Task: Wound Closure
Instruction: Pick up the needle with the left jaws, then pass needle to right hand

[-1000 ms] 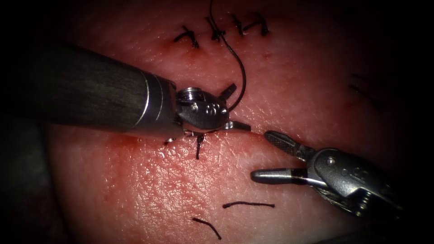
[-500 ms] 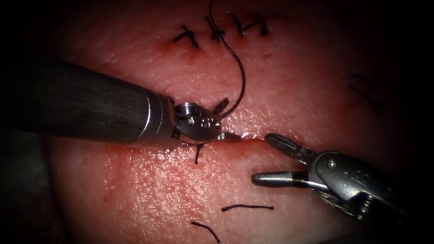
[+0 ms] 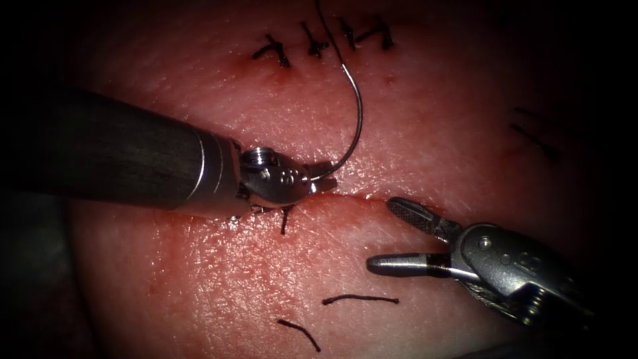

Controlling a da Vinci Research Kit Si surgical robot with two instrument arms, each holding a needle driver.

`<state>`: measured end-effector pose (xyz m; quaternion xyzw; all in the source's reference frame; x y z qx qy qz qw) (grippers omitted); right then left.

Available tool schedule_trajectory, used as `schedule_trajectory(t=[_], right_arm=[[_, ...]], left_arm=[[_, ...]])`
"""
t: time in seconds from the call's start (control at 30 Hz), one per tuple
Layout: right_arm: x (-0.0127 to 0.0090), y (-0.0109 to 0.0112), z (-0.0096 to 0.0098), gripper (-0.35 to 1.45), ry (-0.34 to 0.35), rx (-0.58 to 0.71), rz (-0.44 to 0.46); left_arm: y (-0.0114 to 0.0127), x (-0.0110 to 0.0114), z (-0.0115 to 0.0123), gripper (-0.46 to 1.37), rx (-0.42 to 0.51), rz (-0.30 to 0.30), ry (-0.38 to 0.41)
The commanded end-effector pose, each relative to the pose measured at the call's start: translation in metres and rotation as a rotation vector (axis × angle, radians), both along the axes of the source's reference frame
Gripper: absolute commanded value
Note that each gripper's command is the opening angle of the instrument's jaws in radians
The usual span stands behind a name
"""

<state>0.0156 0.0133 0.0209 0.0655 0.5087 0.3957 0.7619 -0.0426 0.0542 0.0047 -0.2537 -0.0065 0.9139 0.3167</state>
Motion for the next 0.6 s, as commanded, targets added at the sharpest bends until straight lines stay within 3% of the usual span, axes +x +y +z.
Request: schedule_trajectory(t=[0.03, 0.3, 0.6], right_arm=[[0.0, 0.0, 0.0, 0.89, 0.002, 0.005, 0.004], [0.0, 0.0002, 0.0001, 0.89, 0.008, 0.029, 0.021], [0.0001, 0.0005, 0.0004, 0.89, 0.004, 0.077, 0.077]], left_arm=[[0.0001, 0.0001, -0.0002, -0.35, 0.012, 0.013, -0.021], [0.0003, 0.0012, -0.0021, -0.35, -0.004, -0.002, -0.071], [0.0001, 0.0021, -0.0058, -0.35, -0.069, 0.031, -0.078]])
